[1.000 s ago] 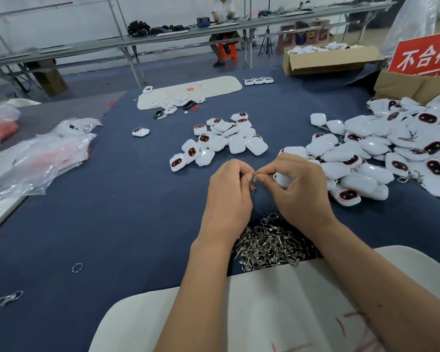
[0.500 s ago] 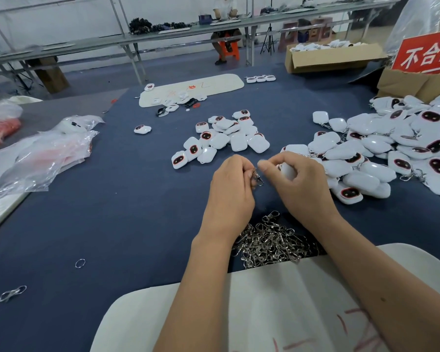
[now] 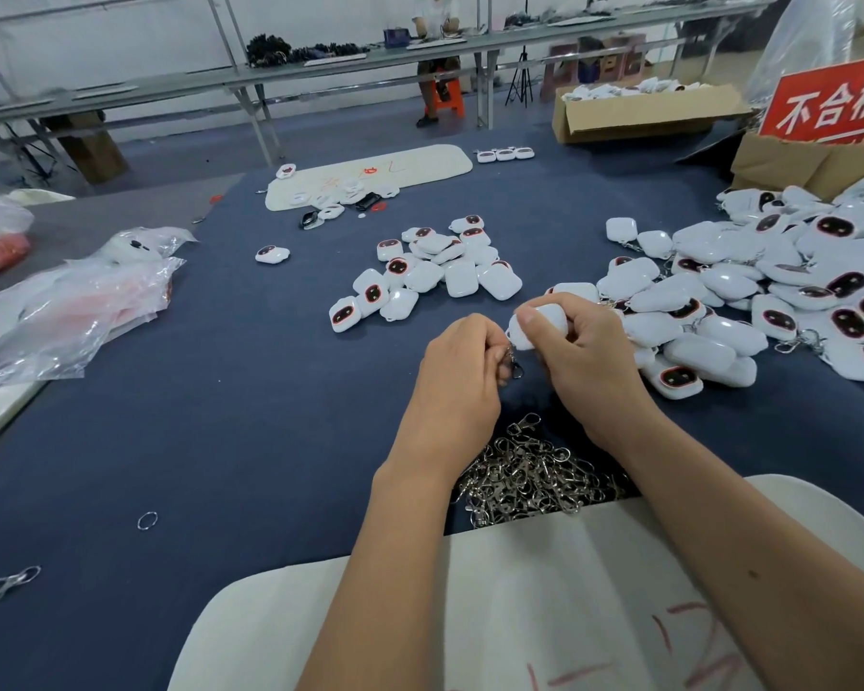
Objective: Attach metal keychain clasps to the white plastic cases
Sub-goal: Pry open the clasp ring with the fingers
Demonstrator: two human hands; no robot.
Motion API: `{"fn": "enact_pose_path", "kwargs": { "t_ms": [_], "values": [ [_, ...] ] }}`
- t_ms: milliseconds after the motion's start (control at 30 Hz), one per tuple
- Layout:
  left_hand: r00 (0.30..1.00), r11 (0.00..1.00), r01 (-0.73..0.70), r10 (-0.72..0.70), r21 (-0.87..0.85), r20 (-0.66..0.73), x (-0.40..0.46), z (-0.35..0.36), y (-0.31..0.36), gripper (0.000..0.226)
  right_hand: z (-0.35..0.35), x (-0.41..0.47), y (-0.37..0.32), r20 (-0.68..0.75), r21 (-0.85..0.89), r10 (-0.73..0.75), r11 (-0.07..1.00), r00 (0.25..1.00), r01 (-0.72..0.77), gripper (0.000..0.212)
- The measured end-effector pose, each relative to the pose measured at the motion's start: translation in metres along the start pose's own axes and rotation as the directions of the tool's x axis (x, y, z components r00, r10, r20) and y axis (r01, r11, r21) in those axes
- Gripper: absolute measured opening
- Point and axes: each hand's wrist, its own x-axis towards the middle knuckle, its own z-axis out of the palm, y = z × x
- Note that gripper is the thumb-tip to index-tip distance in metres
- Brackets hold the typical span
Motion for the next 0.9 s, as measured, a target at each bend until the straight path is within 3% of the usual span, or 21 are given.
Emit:
{"fn": "enact_pose_path", "kwargs": {
  "t_ms": [233, 700, 900],
  "values": [
    [1.000, 1.000, 0.009, -0.009, 0.000, 0.015, -0.0007, 0.0021, -0.0024, 0.024, -0.0004, 0.0019, -0.0009, 0.043, 0.009, 0.063, 0.998, 0.997, -0.064, 0.025],
    [0.998, 0.995, 0.054, -0.058, 0.088, 0.037, -0.0026, 0.0031, 0.0028, 0.018, 0.0016, 0.0023, -0.0009, 0.042, -0.012, 0.078, 0.997, 0.996, -0.077, 0.019],
    [0.995, 0.988, 0.086, -0.092, 0.128, 0.042, -0.0008, 0.0041, 0.0009, 0.019, 0.0030, 0.0015, 0.0012, 0.006, -0.147, 0.003, 0.989, 1.000, -0.002, 0.020]
  ]
}}
